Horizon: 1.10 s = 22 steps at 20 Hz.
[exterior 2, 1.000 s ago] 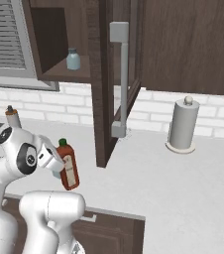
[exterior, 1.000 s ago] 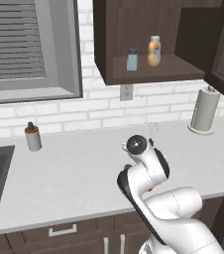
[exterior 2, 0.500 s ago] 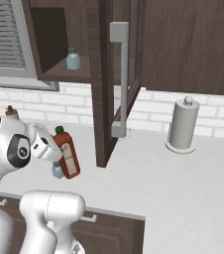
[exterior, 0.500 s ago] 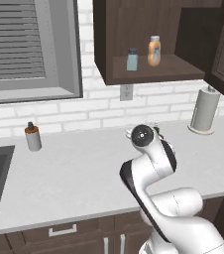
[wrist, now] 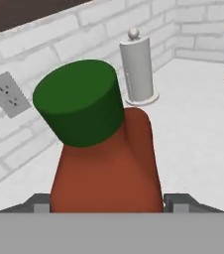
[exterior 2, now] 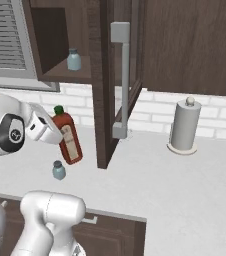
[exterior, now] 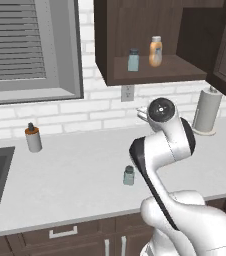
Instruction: Put the shaker and condiment bottle from the counter next to their counterparts in the cabinet.
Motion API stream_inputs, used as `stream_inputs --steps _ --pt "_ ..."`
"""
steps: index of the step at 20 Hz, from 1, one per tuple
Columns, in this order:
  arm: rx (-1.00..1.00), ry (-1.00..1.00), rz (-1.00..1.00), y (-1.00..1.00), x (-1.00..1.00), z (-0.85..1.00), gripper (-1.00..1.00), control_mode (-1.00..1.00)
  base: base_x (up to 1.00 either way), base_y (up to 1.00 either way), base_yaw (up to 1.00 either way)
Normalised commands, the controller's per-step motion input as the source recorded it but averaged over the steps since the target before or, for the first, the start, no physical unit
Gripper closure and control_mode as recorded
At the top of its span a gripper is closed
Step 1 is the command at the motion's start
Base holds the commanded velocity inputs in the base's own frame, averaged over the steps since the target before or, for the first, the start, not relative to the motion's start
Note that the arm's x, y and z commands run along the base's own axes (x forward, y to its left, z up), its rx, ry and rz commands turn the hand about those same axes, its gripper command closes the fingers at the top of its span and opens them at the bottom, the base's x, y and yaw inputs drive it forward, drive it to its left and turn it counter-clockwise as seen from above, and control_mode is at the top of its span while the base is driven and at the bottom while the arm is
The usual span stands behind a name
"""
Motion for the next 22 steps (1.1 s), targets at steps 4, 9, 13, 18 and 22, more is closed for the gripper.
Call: stream_inputs --steps 4,9,13,18,22 --pt "0.00 -0.02 0.03 -0.10 -0.12 0.96 1.00 -1.00 0.00 0.00 0.00" --pt "0.03 0.00 0.07 -0.20 -0.05 1.00 1.00 -1.00 0.00 0.00 0.00" --pt "0.16 0.00 0.09 -0.39 0.00 1.00 1.00 -1.00 0.00 0.00 0.00" --pt "0.05 0.01 0.22 0.13 0.02 0.33 1.00 -1.00 0.00 0.00 0.00" --pt "-0.04 -0.07 0.08 0.06 0.20 0.03 1.00 -1.00 0.00 0.00 0.00"
